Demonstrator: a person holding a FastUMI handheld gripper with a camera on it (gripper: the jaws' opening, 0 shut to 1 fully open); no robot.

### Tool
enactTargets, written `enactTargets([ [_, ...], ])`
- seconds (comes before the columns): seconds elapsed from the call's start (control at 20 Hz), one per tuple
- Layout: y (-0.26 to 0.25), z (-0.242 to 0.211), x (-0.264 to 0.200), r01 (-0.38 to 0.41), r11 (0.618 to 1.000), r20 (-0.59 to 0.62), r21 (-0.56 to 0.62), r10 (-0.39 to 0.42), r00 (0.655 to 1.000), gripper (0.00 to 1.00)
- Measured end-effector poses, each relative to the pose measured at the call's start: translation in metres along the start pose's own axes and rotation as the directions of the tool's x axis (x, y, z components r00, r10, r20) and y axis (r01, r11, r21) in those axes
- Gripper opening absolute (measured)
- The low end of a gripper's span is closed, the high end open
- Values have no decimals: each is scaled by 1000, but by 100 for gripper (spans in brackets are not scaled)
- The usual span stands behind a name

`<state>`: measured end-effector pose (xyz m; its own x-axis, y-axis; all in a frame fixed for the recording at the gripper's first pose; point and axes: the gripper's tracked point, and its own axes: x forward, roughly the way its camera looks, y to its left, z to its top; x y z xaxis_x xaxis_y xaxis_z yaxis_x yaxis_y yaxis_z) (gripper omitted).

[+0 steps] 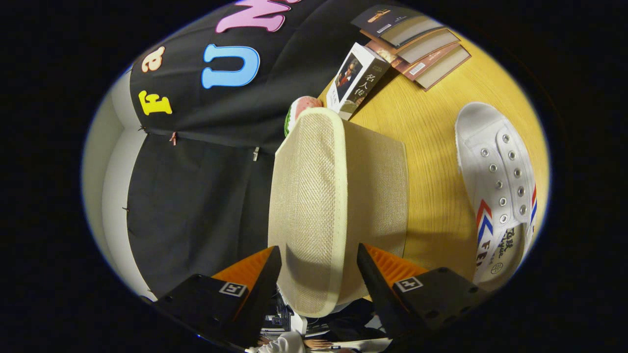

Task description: Open the storage box then place both shoes into the box .Put the left shoe in first, then the right shoe, with the right side of both shoes facing outward in a uniform manner.

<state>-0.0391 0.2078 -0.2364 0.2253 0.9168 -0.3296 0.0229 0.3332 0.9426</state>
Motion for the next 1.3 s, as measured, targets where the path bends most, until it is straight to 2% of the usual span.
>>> enactTargets([
  [0.1, 0, 1, 0, 10, 1000, -14, 24, -10, 1000, 65],
  [0.15, 0, 1, 2, 17, 999, -25, 37, -16, 1000, 59],
  [0.3, -2, -3, -3, 53, 995, -59, 83, -49, 997, 55],
  [0.45, 6, -1, -2, 39, 992, -77, 122, -30, 997, 47],
  [0.55, 10, -2, -1, 41, 993, -75, 111, -33, 997, 17],
  [0.6, 10, -1, -5, 41, 995, -71, 94, -34, 997, 11],
  [0.75, 11, 0, -8, 80, 995, -74, 57, -75, 994, 5],
  [1.0, 25, 4, -11, 122, 992, -70, 18, -121, 990, 5],
  [1.3, 91, 15, -16, 82, 997, 9, -7, -82, 997, 5],
])
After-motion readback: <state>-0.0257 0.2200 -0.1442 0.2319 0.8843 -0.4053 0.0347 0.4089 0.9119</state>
